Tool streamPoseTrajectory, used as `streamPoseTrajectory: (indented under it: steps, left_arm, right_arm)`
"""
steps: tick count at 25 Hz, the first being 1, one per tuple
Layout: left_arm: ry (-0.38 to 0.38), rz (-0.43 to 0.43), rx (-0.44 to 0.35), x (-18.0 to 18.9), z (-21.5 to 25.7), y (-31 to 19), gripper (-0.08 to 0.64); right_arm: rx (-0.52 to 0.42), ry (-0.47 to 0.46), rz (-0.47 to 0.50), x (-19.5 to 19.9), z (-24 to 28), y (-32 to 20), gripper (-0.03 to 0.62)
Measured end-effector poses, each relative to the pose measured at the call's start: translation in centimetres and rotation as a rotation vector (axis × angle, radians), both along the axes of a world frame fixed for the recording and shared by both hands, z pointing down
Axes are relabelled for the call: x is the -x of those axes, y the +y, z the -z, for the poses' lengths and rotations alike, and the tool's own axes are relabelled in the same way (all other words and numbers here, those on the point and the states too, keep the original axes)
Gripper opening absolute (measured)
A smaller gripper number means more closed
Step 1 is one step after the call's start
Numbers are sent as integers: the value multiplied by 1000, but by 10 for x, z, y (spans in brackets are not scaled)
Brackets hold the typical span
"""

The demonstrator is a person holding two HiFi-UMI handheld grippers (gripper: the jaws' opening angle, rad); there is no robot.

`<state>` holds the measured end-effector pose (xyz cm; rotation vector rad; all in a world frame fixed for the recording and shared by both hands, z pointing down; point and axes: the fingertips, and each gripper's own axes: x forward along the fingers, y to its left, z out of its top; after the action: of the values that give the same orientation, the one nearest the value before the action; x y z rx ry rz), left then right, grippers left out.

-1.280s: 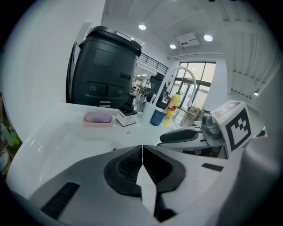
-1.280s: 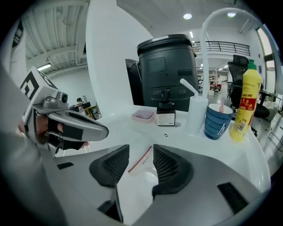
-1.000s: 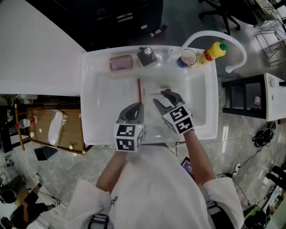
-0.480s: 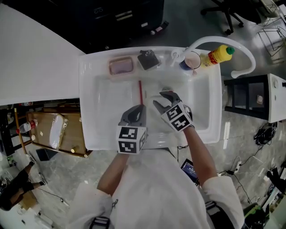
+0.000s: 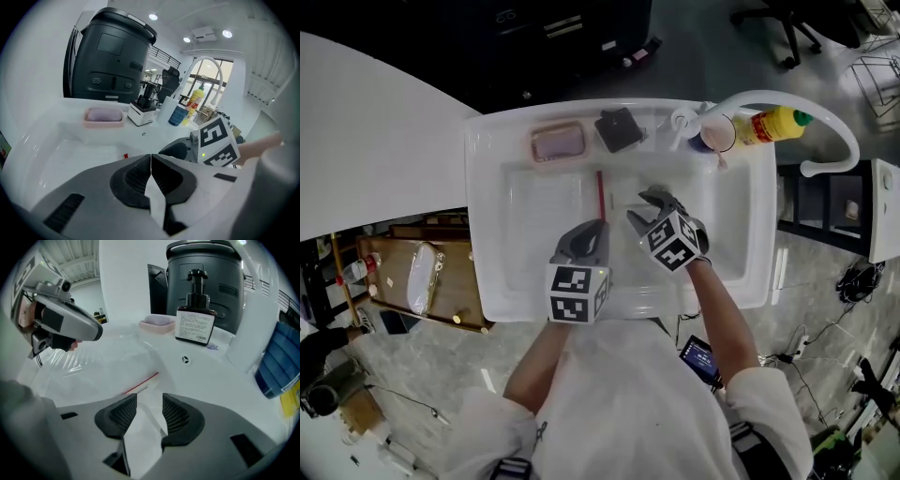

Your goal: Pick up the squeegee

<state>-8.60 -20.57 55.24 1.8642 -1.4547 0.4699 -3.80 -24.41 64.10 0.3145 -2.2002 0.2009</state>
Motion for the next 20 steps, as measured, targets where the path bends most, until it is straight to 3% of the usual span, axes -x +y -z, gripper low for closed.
streamPoseTrajectory:
  steps: [13, 20]
  left_arm:
    - [5, -13, 39, 5, -16, -8, 28]
    - [5, -14, 54, 6, -23, -13, 28]
  right_arm:
    - [-26, 143, 200, 6, -43, 0, 164]
    - [-37, 186, 263, 5, -58, -5, 164]
